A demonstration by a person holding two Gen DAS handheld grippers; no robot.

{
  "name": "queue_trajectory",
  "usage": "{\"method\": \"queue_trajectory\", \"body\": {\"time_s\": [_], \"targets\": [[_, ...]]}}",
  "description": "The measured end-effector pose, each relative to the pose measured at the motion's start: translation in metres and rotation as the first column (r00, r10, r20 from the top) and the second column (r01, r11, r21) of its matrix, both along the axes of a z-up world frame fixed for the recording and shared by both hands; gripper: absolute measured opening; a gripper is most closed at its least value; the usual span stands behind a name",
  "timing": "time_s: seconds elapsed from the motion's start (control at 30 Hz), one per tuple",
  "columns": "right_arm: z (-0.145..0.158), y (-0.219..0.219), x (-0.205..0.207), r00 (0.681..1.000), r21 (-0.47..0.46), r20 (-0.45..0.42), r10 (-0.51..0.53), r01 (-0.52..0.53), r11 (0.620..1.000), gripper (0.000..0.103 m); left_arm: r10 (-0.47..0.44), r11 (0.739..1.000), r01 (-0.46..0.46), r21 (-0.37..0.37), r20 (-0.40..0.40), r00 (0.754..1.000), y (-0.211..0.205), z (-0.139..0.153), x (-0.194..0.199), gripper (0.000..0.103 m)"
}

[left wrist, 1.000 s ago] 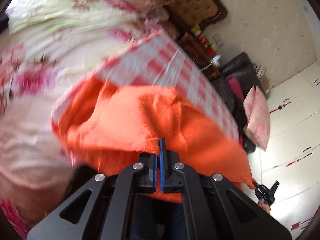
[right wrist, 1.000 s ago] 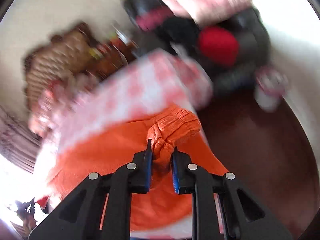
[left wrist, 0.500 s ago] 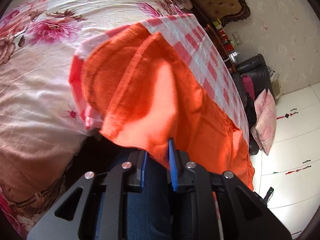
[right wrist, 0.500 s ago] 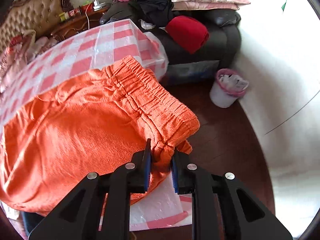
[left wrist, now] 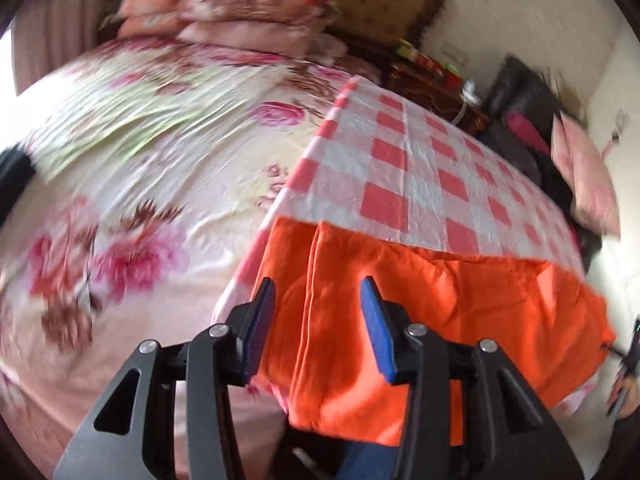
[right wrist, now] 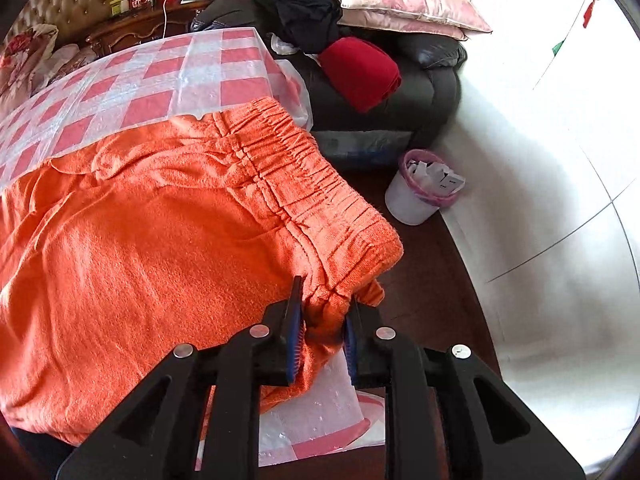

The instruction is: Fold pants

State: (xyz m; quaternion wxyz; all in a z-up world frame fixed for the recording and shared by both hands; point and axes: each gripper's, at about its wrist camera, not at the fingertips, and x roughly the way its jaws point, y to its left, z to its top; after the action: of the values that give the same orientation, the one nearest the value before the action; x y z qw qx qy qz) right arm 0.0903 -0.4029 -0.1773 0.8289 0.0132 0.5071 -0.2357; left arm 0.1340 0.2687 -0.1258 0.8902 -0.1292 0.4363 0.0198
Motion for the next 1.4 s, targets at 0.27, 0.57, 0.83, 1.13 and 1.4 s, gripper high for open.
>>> {"method": "queue_trajectory", "body": {"time_s": [0.27, 0.57, 0.83, 1.13, 1.4], "targets": [[-0.001, 0.008, 0.003, 1.0, -0.044, -0.018, 0.002, -0.003, 0.999, 0.022, -0.159, 0.965, 0.187, 0.182, -0.16, 0.974, -0.033, -0.046, 0.066, 0.014], [0.009, 0.033, 0.006, 0.997, -0.115, -0.03, 0.066, -0.069, 0.991, 0.051, -0.035, 0.981, 0.047, 0.187, -0.066, 0.997, -0.004, 0.013, 0.032, 0.004], [0.025, 0.034, -0.008, 0.992, -0.018, 0.055, 0.114, -0.113, 0.993, 0.057, 0.042, 0.972, 0.0, 0.234, -0.178, 0.983, 0.01, -0.043, 0.055, 0.004], [0.075, -0.032, 0.063, 0.941, 0.257, 0.232, 0.248, -0.305, 0.917, 0.085, 0.036, 0.976, 0.006, 0.219, -0.19, 0.981, 0.012, -0.043, 0.061, 0.004], [0.019, -0.008, 0.132, 0.941, 0.19, -0.055, 0.333, -0.317, 0.929, 0.011, 0.045, 0.984, -0.013, 0.177, -0.176, 0.983, 0.023, -0.033, 0.062, 0.004]]}}
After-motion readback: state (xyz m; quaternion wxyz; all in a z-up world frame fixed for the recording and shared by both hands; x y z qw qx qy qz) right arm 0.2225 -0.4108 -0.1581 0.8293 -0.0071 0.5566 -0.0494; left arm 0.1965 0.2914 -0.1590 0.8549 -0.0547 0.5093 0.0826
